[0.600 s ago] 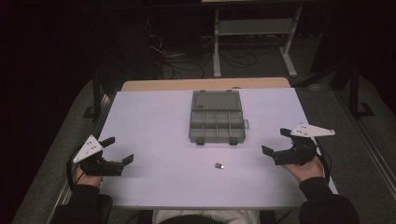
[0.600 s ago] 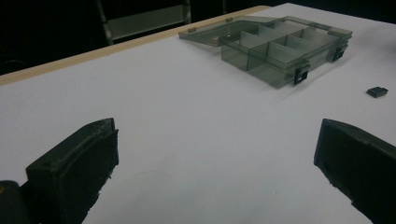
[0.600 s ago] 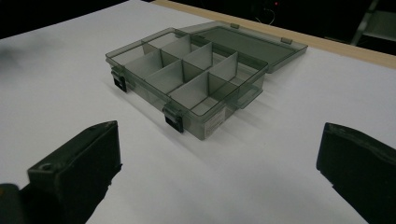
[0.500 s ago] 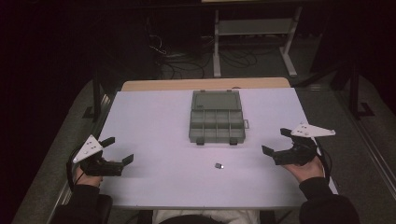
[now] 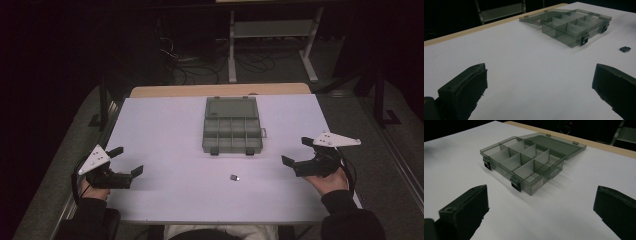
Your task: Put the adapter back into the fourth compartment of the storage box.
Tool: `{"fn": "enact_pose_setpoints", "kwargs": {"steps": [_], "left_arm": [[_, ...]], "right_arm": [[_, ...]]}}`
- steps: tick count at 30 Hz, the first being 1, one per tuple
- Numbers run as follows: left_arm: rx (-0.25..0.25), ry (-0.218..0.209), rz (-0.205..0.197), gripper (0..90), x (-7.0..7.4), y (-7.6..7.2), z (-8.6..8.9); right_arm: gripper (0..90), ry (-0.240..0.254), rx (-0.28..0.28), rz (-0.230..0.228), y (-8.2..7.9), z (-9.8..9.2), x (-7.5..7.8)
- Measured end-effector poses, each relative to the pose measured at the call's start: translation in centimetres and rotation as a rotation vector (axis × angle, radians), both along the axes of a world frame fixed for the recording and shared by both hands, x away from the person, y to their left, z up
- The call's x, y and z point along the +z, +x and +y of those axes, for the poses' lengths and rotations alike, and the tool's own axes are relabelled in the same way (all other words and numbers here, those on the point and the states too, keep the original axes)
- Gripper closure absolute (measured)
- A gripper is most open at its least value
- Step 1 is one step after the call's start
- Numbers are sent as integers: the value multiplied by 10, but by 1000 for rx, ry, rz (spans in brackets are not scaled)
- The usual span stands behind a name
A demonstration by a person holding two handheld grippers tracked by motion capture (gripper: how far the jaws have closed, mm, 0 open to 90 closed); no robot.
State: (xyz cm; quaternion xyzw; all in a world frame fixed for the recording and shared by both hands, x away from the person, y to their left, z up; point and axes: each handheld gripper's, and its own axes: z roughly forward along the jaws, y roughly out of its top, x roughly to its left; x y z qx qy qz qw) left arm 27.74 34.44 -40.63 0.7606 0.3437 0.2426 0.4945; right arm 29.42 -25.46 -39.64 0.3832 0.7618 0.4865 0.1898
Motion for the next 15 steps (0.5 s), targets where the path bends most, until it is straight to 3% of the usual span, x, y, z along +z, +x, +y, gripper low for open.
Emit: {"fn": "enact_pose_setpoints", "kwargs": {"steps": [15], "left_arm": [[2,1,3,0,-1,0,0]], "right_arm": [[0,-49,31,17,1,9,4]]}}
